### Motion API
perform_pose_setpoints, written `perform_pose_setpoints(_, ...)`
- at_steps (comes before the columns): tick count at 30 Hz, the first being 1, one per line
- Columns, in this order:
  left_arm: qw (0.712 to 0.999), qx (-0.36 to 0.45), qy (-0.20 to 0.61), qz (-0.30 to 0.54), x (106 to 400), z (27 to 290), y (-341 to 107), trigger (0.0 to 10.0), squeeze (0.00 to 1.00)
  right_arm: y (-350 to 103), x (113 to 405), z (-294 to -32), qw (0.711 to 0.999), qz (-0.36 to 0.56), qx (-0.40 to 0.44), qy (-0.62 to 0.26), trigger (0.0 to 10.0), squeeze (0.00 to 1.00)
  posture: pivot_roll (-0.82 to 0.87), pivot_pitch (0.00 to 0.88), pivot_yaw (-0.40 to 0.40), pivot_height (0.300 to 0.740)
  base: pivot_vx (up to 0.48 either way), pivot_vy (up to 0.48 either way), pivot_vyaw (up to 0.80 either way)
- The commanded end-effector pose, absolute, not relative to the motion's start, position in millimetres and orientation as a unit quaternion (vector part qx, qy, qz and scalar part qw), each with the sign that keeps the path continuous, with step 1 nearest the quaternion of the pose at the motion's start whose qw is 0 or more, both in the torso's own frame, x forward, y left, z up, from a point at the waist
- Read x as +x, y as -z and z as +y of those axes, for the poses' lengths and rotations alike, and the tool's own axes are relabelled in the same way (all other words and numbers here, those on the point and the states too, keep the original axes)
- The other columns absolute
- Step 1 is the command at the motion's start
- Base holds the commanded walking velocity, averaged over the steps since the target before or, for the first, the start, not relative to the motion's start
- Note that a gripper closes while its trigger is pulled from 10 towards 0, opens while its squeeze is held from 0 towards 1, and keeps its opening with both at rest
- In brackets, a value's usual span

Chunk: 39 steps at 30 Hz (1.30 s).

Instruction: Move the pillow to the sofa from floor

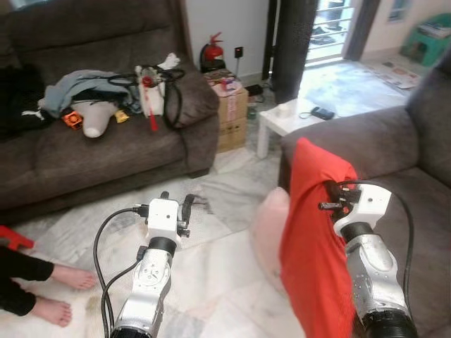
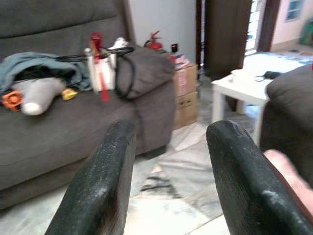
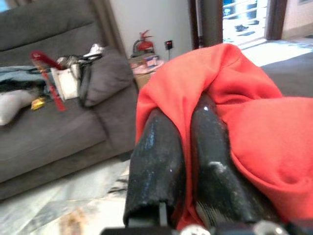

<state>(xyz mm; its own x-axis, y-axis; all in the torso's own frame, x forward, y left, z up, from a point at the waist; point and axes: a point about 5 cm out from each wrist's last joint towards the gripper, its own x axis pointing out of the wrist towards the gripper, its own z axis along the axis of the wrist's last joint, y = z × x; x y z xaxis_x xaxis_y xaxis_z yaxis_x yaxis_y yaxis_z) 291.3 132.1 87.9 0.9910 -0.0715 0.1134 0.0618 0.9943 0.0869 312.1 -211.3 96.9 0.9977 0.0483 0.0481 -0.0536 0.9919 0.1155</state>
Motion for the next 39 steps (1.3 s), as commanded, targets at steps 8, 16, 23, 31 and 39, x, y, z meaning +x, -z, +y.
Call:
perform_pose_setpoints(8, 0.996, 0.051, 0.038, -0.062, 288.8, 133.2, -87.7, 10.0, 0.00, -127.6, 322.4, -200.8, 0.993, -0.094, 0.051, -0.047, 10.0, 0.00, -0.13, 0.000, 0.038, 0.740, 0.000, 0.453, -0.44)
perform_pose_setpoints(16, 0.996, 0.054, 0.033, -0.059, 286.4, 136.6, -86.2, 10.0, 0.00, -125.3, 322.8, -200.0, 0.994, -0.086, 0.059, -0.044, 10.0, 0.00, -0.12, 0.010, 0.036, 0.740, 0.000, 0.000, 0.00)
perform_pose_setpoints(23, 0.997, 0.054, 0.029, -0.055, 285.7, 138.1, -85.5, 10.0, 0.00, -125.6, 322.9, -199.8, 0.994, -0.084, 0.057, -0.044, 10.0, 0.00, -0.12, 0.018, 0.037, 0.740, 0.000, 0.000, -0.57)
perform_pose_setpoints(31, 0.996, 0.052, 0.030, -0.059, 286.1, 136.9, -87.5, 10.0, 0.00, -122.4, 322.0, -197.4, 0.995, -0.076, 0.050, -0.046, 10.0, 0.00, -0.12, 0.031, 0.039, 0.740, 0.000, 0.000, -0.80)
perform_pose_setpoints(39, 0.997, 0.052, 0.022, -0.052, 285.7, 140.3, -85.9, 10.0, 0.00, -120.9, 321.4, -195.5, 0.995, -0.072, 0.049, -0.048, 10.0, 0.00, -0.11, 0.037, 0.039, 0.740, 0.000, 0.158, -0.80)
